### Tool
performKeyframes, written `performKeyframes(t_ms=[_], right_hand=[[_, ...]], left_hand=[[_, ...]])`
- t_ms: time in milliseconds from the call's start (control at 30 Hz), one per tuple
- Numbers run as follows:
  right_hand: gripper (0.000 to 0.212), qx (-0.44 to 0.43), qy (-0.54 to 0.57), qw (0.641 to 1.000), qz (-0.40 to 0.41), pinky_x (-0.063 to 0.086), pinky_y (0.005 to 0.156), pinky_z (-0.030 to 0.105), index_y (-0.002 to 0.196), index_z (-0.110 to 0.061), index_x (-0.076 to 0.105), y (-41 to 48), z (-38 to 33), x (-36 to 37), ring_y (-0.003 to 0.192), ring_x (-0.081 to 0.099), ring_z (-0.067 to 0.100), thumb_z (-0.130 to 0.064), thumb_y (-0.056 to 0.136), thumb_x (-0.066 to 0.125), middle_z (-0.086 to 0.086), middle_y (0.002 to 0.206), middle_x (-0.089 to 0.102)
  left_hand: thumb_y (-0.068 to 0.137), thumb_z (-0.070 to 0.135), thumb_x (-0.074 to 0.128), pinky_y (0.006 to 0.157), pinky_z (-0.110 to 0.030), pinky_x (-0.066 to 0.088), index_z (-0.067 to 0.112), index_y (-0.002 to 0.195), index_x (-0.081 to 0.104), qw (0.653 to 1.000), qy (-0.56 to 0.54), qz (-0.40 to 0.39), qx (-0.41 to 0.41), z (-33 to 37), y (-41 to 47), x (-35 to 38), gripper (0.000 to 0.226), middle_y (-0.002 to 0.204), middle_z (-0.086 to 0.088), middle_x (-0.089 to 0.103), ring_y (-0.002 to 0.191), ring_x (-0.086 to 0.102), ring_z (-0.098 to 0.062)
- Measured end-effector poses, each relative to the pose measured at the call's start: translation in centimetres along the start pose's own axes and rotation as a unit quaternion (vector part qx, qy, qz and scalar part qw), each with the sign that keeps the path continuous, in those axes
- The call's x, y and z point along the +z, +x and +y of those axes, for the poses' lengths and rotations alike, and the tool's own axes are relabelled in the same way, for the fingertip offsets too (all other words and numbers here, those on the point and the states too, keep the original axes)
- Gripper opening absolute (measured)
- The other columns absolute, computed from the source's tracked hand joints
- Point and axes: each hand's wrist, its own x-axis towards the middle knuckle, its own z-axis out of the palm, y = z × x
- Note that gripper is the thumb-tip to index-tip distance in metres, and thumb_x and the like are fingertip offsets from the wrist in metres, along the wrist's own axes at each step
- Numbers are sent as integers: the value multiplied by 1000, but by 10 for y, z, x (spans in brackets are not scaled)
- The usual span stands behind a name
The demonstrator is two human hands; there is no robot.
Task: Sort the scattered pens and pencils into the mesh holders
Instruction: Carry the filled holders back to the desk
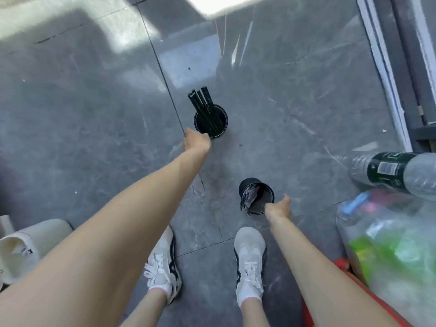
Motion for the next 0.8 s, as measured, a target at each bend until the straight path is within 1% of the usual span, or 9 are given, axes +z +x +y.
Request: performKeyframes(t_ms=[100,167,233,300,367,467,600,700,800], right_hand=[[55,-36,-25,999,-5,38,101,39,145,-14,31,16,3,7,124,47,35,-2,93,47,17,139,47],[38,-50,-34,998,4,43,96,39,130,-6,50,26,5,15,115,54,36,-2,93,49,18,123,58],[21,-48,-11,999,15,50,90,46,107,-1,64,33,8,23,101,61,39,-1,90,52,15,93,62],[13,-43,7,999,19,53,84,52,86,-4,67,36,9,27,93,64,40,-2,88,54,12,81,59],[16,-24,49,998,10,55,79,52,78,-8,63,32,7,25,88,65,39,-1,89,53,13,81,60],[21,8,150,989,-8,57,59,39,88,-7,60,8,-5,12,87,67,41,7,89,45,20,98,65],[42,-15,237,971,-39,52,38,27,112,-9,54,-54,-39,-28,74,67,39,12,87,28,20,114,62],[53,-24,250,965,-77,53,39,27,130,-11,41,-116,-69,-74,62,68,33,12,88,20,16,121,55],[50,-35,230,967,-107,57,48,32,127,-10,40,-184,-101,-118,63,70,31,13,87,21,19,123,57]], left_hand=[[95,19,44,97,-43,46,4,140,19,999,-44,-11,-2,4,24,8,54,141,-20,40,116,53,-36],[96,17,42,80,-43,55,6,142,15,997,-70,-30,-11,3,34,12,54,137,-18,44,104,61,-33],[96,8,37,54,-32,56,5,143,18,993,-102,-56,-3,3,37,12,50,127,-19,52,73,65,-26],[94,0,33,43,-30,53,2,132,32,991,-123,-58,7,2,37,10,38,123,-23,54,55,59,-24],[93,-2,29,39,-30,52,8,120,36,989,-140,-51,10,-2,29,6,30,125,-25,50,50,58,-26],[93,-3,27,45,-33,56,11,115,37,985,-157,-64,22,-9,5,-8,28,126,-21,51,51,60,-27],[92,-4,31,49,-33,58,9,115,45,979,-191,-67,26,-15,-41,-43,31,101,-10,62,51,63,-27],[89,-5,28,48,-31,57,6,120,46,976,-212,-55,14,-14,-81,-81,38,102,-18,63,52,66,-26],[89,-6,26,42,-26,53,4,121,46,971,-234,-44,9,-2,-140,-135,39,103,-24,64,43,64,-20]])
